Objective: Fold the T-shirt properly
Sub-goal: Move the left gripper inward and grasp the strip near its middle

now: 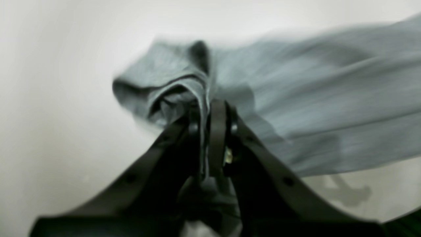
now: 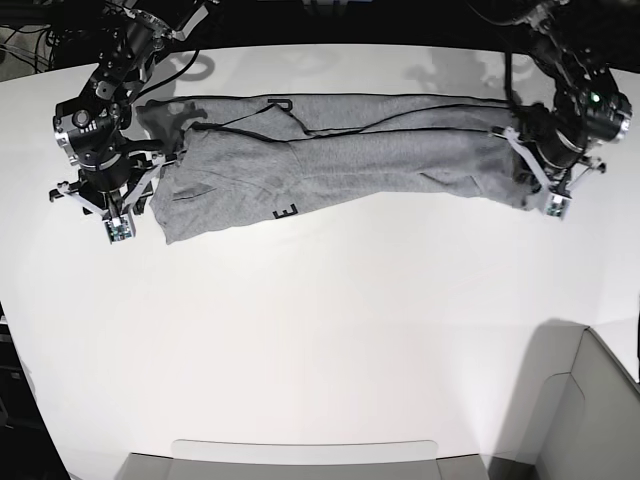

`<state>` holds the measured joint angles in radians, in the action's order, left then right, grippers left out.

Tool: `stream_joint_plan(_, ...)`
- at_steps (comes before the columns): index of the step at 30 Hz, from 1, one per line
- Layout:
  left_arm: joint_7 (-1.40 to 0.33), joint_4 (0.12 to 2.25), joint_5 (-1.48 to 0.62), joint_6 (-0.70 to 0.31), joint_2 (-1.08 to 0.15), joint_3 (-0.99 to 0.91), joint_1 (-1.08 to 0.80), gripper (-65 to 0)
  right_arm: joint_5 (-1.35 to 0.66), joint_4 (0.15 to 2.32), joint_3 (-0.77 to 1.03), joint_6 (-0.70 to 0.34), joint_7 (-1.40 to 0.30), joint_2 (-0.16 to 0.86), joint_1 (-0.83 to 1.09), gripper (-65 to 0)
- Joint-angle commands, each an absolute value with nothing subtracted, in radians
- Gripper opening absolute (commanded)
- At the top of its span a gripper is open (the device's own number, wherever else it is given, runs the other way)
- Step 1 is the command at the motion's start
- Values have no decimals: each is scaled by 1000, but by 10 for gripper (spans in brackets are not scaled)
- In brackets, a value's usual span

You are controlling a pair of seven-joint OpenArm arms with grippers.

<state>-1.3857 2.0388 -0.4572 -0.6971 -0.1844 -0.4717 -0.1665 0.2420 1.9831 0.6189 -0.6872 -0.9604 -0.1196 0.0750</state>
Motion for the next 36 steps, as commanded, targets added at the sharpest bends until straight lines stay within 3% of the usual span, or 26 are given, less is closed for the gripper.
stream_joint_plan(1,-1396,2037,-450,-698,-177,-466,-176,-650,236,1998,615,-698,-937,-113,61,-461)
stream_joint_plan(13,-1396,2035,-452,-698,-68,-213,-170,-650,237,1963,616,-698,-935,-111,64,-461)
stream_joint_plan(36,-1396,2018,-452,-636,45,-116,-99,-650,234,1920,616,-698,-935,-82,62,-461)
